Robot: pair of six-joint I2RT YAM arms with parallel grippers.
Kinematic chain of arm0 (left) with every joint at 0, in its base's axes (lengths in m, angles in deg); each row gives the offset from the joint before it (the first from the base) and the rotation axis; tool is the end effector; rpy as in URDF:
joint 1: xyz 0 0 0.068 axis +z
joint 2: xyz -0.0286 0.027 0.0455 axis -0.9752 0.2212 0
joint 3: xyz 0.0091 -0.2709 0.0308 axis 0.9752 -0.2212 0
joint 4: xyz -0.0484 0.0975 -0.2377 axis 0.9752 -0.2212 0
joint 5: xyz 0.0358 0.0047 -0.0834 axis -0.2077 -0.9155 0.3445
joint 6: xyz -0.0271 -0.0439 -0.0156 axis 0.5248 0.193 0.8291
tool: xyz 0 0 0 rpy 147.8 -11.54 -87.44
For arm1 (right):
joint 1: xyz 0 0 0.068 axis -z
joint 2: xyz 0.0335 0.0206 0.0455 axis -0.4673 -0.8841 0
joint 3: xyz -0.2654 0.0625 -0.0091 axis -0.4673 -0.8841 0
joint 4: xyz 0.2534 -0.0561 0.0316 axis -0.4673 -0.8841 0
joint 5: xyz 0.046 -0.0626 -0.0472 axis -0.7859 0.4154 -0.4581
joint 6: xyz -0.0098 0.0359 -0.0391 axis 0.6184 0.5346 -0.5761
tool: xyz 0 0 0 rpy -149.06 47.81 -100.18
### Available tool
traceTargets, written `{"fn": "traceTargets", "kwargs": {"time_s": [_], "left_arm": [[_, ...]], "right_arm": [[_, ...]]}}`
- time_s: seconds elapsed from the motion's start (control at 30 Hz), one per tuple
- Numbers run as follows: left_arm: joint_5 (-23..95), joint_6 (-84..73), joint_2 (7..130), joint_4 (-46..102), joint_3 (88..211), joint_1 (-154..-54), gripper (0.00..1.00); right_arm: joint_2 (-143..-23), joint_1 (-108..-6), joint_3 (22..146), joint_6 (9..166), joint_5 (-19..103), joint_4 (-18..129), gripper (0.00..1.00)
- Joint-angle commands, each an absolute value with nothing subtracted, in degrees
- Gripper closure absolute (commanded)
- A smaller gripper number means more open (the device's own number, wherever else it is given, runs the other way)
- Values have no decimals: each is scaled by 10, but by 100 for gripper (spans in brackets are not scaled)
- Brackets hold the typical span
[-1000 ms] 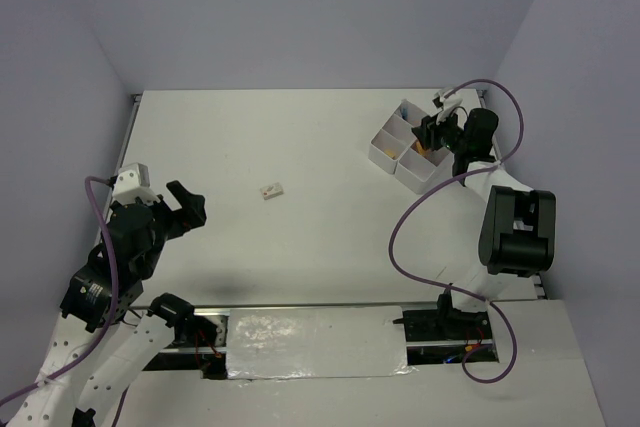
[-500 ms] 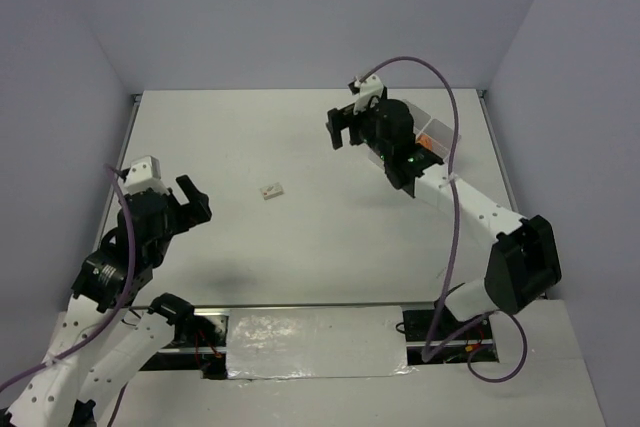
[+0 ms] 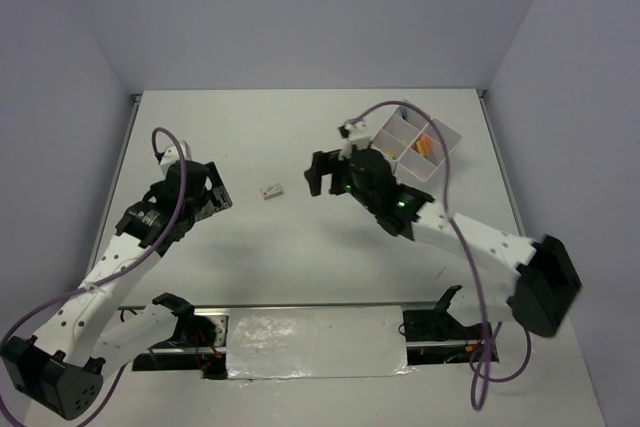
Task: Sort the stationery into containers
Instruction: Pick up the stationery from the center of the board.
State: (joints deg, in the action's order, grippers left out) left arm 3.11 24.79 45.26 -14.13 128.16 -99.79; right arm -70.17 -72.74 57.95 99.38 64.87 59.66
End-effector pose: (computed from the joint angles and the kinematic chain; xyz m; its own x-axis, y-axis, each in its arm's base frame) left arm 0.1751 -0.0566 0.3055 -0.4926 -0.4509 -0.7444 -0.3650 0.8835 -0.2936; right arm 0.2034 0.1894 0.3079 -0.3359 0.0969 -0.9369 -0.4157 0.8773 0.2398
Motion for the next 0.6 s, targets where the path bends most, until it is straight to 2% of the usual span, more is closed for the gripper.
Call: {"fn": "traceTargets", "kwargs": {"time_s": [0.0, 0.07, 0.13, 0.27, 0.4, 0.57], "left_arm": [[-30, 267, 423, -156, 1338, -995, 3], [-45, 253, 409, -179, 1347, -995, 3], [-34, 229, 386, -185, 1350, -995, 3], [-39, 148, 345, -186, 1338, -995, 2], [-96, 152, 324, -191, 1311, -994, 1], [-44, 130, 313, -162, 1297, -994, 1]], "right_arm": [[-868, -775, 668, 1015, 627, 568, 0], [-946, -793, 768, 1023, 669, 498, 0], [-1046, -798, 830, 1022, 629, 478, 0], [-1207, -811, 1008, 1014, 657, 387, 2], [-1306, -813, 1122, 1004, 660, 315, 2], [-1350, -812, 1166, 1003, 705, 280, 3]]}}
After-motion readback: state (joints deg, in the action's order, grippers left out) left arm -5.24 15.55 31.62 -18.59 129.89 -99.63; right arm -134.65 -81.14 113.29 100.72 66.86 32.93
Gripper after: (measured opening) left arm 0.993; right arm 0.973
